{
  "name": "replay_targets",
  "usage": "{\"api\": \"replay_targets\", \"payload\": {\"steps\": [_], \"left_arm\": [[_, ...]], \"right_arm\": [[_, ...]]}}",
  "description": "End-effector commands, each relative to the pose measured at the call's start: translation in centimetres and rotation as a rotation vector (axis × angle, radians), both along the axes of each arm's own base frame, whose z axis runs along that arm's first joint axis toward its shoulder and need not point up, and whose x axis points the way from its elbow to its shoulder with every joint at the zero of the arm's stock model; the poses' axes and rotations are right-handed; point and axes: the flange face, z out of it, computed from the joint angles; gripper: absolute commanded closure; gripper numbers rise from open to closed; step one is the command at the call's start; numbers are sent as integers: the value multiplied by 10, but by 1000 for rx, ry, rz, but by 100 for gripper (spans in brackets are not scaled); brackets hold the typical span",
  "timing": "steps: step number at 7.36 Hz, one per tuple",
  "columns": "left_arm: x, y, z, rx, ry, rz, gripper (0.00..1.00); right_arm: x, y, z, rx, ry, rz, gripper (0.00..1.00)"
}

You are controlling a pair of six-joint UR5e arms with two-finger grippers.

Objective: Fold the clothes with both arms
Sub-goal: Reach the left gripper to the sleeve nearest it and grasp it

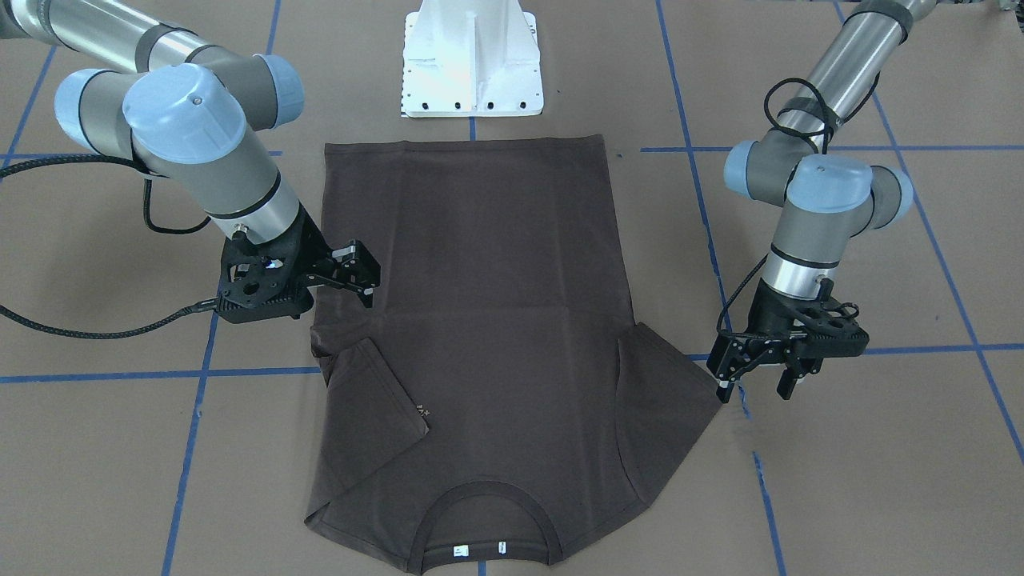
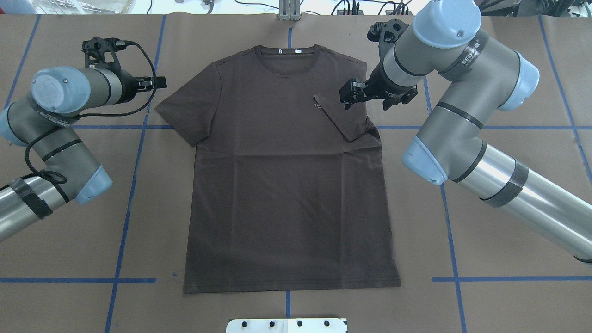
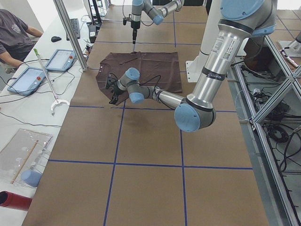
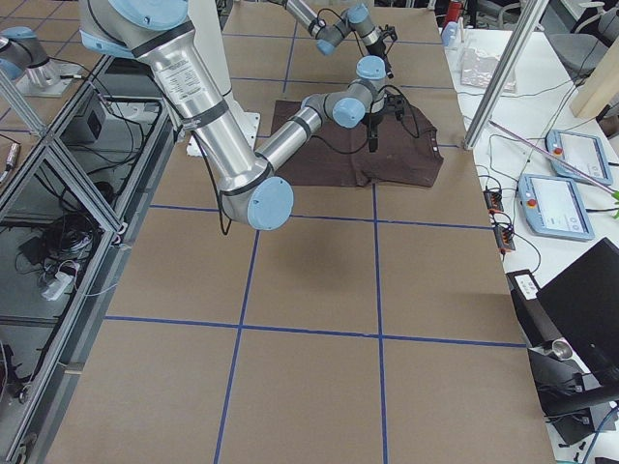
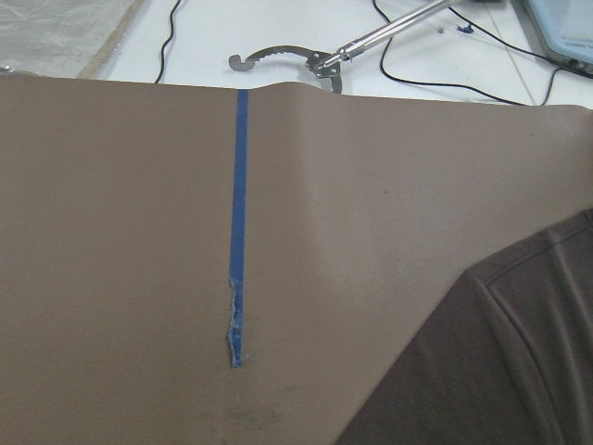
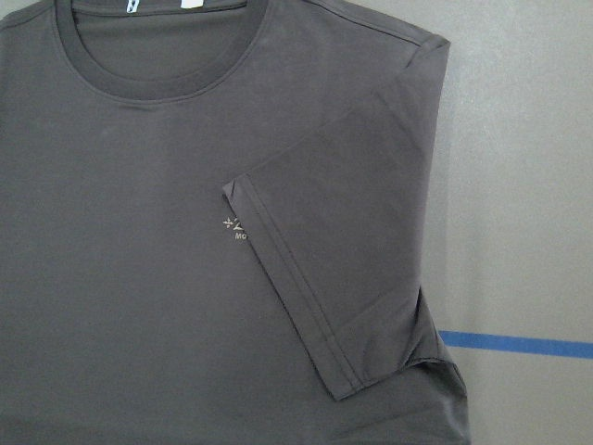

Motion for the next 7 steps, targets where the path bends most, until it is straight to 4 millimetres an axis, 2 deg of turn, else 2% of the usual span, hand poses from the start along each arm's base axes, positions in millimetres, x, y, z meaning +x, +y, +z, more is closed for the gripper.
{"api": "replay_targets", "payload": {"steps": [1,7], "left_arm": [[32,8,14,-7,-32,-16,1],[55,22,16,-10,-46,23,5]], "right_arm": [[0,0,2,-4,3,3,0],[-1,-1,6,-8,10,5,0]]}}
